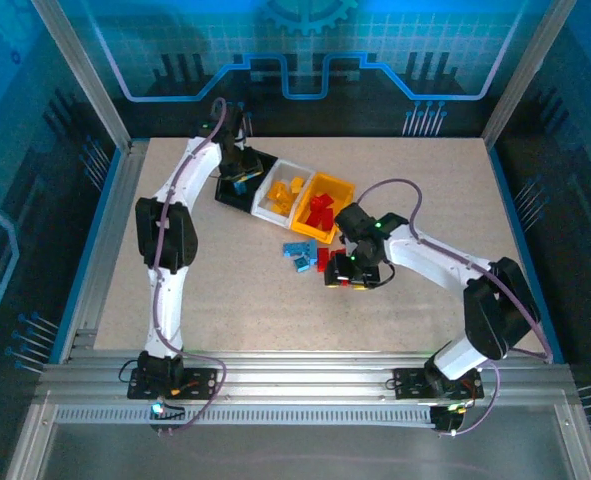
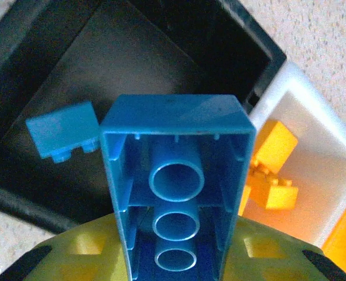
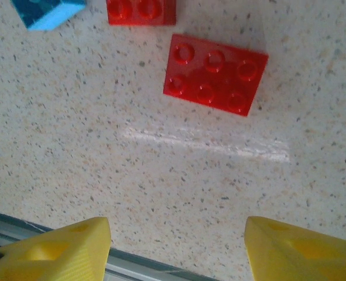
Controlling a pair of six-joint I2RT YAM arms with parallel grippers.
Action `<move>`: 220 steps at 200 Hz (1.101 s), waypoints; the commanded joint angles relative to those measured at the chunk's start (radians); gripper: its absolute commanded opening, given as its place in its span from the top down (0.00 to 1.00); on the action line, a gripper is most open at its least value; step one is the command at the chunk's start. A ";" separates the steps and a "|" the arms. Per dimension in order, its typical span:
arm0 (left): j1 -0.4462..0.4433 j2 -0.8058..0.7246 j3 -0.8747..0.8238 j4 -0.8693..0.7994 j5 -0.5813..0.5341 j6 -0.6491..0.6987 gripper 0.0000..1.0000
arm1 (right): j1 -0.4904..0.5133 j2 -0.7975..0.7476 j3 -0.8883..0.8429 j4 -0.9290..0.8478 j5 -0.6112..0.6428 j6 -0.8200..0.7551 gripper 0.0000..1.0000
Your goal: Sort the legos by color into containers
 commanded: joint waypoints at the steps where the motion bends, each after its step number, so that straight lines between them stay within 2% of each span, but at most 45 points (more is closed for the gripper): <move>1: 0.027 0.059 0.070 -0.015 0.043 -0.027 0.67 | -0.012 0.041 0.054 -0.043 0.023 -0.011 0.36; 48: 0.035 0.084 0.090 -0.004 0.113 -0.039 0.52 | -0.011 0.155 0.124 -0.060 0.041 -0.026 0.32; 78: 0.037 0.047 0.065 -0.002 0.121 -0.033 0.43 | -0.012 0.209 0.148 -0.057 0.075 -0.022 0.29; 105: 0.036 -0.019 0.012 0.007 0.138 -0.038 0.39 | -0.012 0.246 0.159 -0.039 0.092 -0.012 0.26; 163: -0.002 -0.292 -0.317 0.117 0.163 -0.061 0.35 | -0.031 0.326 0.169 -0.012 0.138 -0.032 0.25; 188: -0.057 -0.420 -0.496 0.162 0.158 -0.065 0.34 | -0.031 0.373 0.195 -0.004 0.157 -0.041 0.27; 205: -0.102 -0.510 -0.622 0.187 0.152 -0.071 0.33 | -0.021 0.399 0.221 -0.020 0.218 -0.048 0.28; 220: -0.149 -0.585 -0.738 0.215 0.155 -0.089 0.32 | -0.013 0.415 0.236 -0.026 0.242 -0.059 0.33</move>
